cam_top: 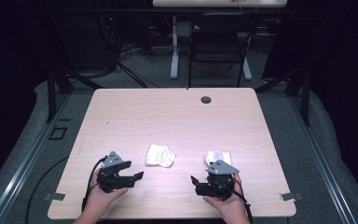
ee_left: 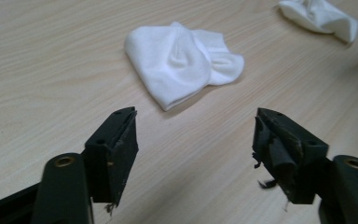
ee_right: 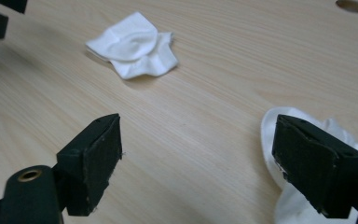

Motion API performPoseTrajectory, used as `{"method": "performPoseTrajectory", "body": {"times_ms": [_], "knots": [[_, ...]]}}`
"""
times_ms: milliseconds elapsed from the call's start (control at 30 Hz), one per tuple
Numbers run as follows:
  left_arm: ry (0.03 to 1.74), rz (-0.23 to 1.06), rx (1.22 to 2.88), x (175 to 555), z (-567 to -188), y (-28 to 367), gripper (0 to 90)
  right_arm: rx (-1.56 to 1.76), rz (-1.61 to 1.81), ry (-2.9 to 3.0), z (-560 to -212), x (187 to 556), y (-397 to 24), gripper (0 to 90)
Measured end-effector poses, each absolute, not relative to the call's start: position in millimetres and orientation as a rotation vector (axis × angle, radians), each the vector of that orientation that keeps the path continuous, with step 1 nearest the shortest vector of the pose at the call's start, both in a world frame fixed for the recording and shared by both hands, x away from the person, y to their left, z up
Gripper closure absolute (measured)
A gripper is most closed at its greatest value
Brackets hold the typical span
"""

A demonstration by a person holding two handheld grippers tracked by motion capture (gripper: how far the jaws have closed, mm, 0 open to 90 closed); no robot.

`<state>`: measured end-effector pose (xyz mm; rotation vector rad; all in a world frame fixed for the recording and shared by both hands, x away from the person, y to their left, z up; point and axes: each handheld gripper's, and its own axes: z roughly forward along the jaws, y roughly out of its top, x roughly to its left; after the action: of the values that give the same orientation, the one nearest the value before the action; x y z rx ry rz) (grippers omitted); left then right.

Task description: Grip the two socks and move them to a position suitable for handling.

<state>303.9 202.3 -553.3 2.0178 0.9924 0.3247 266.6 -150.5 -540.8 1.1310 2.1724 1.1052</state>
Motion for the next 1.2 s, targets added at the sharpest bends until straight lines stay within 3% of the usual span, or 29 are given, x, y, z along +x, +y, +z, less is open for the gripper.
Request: {"method": "performPoseTrajectory", "body": {"times_ms": [67, 100, 133, 200, 367, 600, 667, 733, 1200], "knots": [[0.993, 0.369, 2.027, 305, -558, 202, 33.6, 1.117, 1.059, 2.179, -545, 268, -150, 16.5], [1.004, 0.383, 2.05, 308, -562, 202, 35.6, 1.136, 1.013, 2.187, -550, 271, -154, 22.7], [1.004, 0.383, 2.05, 308, -562, 202, 36.6, 1.136, 1.013, 2.187, -550, 271, -154, 22.7], [1.009, 0.379, 2.052, 310, -564, 203, 40.3, 1.171, 1.001, 2.182, -556, 274, -160, 37.0], [1.002, 0.396, 2.071, 310, -567, 201, 41.7, 1.161, 0.988, 2.2, -564, 275, -165, 50.3], [1.038, 0.405, 2.058, 310, -566, 201, 43.3, 1.144, 1.023, 2.167, -563, 275, -165, 53.4], [1.05, 0.416, 2.036, 310, -566, 202, 48.7, 1.192, 1.032, 2.179, -563, 275, -165, 53.9], [1.058, 0.426, 2.024, 311, -566, 203, 51.3, 1.244, 1.024, 2.2, -563, 275, -164, 61.9], [1.064, 0.377, 1.979, 322, -562, 193, 58.0, 1.248, 0.98, 2.209, -564, 276, -159, 65.0]]}}
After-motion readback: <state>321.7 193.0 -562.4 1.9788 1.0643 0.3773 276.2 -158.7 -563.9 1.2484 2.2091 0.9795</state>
